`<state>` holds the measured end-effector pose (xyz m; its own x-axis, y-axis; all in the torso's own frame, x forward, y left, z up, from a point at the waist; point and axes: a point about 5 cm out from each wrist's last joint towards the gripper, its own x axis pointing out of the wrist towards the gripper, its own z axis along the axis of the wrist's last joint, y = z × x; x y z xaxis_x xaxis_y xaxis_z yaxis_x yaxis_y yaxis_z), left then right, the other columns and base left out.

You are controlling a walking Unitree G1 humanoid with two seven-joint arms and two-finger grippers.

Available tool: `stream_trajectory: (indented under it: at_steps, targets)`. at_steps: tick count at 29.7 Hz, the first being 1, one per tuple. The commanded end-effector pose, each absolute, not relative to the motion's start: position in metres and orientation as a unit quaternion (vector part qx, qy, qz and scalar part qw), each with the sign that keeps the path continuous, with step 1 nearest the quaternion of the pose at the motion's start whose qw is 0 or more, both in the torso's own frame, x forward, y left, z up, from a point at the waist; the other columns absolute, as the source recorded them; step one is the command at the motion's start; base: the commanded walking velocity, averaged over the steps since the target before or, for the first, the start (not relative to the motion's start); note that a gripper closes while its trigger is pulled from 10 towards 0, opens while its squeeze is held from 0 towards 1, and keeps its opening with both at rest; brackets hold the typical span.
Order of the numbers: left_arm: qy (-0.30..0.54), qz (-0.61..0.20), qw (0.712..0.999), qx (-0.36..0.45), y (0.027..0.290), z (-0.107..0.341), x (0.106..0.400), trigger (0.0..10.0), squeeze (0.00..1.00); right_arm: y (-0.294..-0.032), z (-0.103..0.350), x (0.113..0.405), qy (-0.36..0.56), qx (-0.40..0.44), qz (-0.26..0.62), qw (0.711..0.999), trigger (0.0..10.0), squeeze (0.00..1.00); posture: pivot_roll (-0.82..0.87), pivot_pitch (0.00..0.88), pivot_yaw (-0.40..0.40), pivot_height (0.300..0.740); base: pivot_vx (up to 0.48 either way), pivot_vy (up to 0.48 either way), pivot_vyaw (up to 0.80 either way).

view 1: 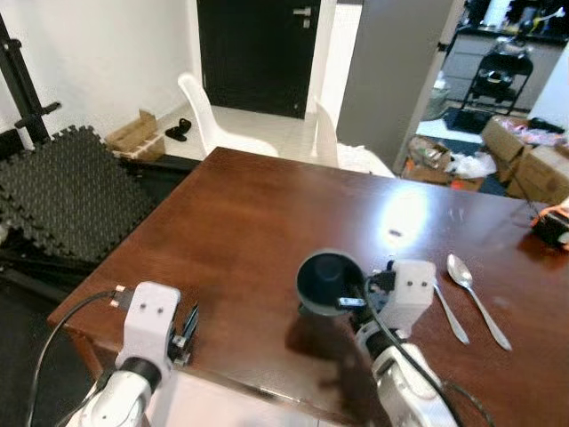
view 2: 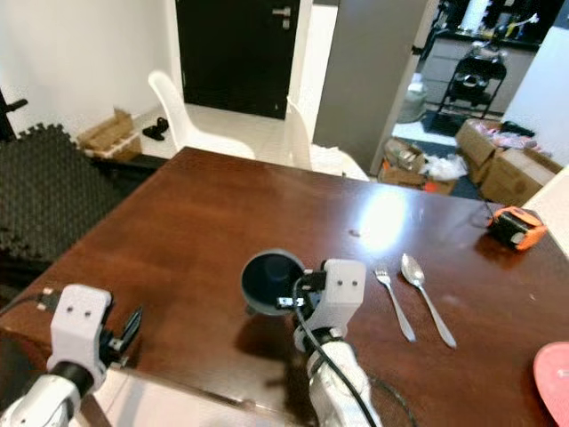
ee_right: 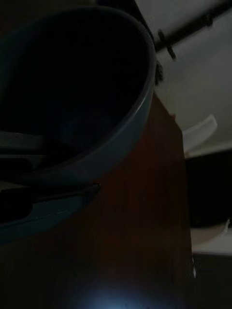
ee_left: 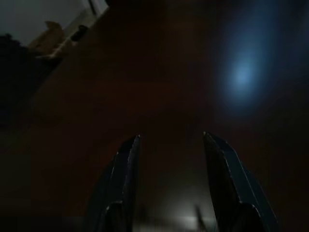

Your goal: Setting the table

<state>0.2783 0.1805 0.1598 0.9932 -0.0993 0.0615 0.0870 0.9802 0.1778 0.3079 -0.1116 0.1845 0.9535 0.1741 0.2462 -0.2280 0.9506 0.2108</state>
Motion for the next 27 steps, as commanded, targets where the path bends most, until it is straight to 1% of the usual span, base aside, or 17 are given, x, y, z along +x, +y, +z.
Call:
stream_trajectory:
  at_steps: [1, 9, 23, 25, 26, 27]
  targets:
    - [-0.022, -0.042, 0.995, 0.086, 0.182, 0.154, 0.277, 10.0, 0.00, -0.114, 0.183, 0.307, -0.114, 0.115, 0.097, 0.982, 10.0, 0.00, 0.07, 0.114, 0.027, 0.740, -0.304, 0.000, 0.00]
    - [-0.022, -0.042, 0.995, 0.086, 0.182, 0.154, 0.278, 10.0, 0.00, -0.114, 0.182, 0.307, -0.112, 0.111, 0.096, 0.983, 10.0, 0.00, 0.07, 0.116, 0.027, 0.740, -0.290, 0.000, 0.00]
    - [-0.019, -0.041, 0.995, 0.088, 0.181, 0.154, 0.279, 10.0, 0.00, -0.115, 0.180, 0.308, -0.106, 0.105, 0.093, 0.984, 10.0, 0.00, 0.07, 0.120, 0.029, 0.740, 0.000, 0.000, 0.00]
    - [-0.003, -0.044, 0.995, 0.087, 0.181, 0.147, 0.279, 10.0, 0.00, -0.115, 0.170, 0.308, -0.087, 0.093, 0.096, 0.987, 10.0, 0.00, 0.07, 0.120, 0.027, 0.740, 0.000, 0.000, 0.00]
    - [0.019, -0.042, 0.995, 0.085, 0.185, 0.136, 0.278, 10.0, 0.00, -0.114, 0.154, 0.308, -0.057, 0.072, 0.106, 0.990, 10.0, 0.00, 0.07, 0.120, 0.024, 0.740, 0.000, 0.000, 0.00]
    - [0.019, -0.042, 0.995, 0.085, 0.185, 0.136, 0.278, 10.0, 0.00, -0.114, 0.154, 0.308, -0.057, 0.072, 0.106, 0.990, 10.0, 0.00, 0.07, 0.120, 0.024, 0.740, 0.000, 0.000, 0.00]
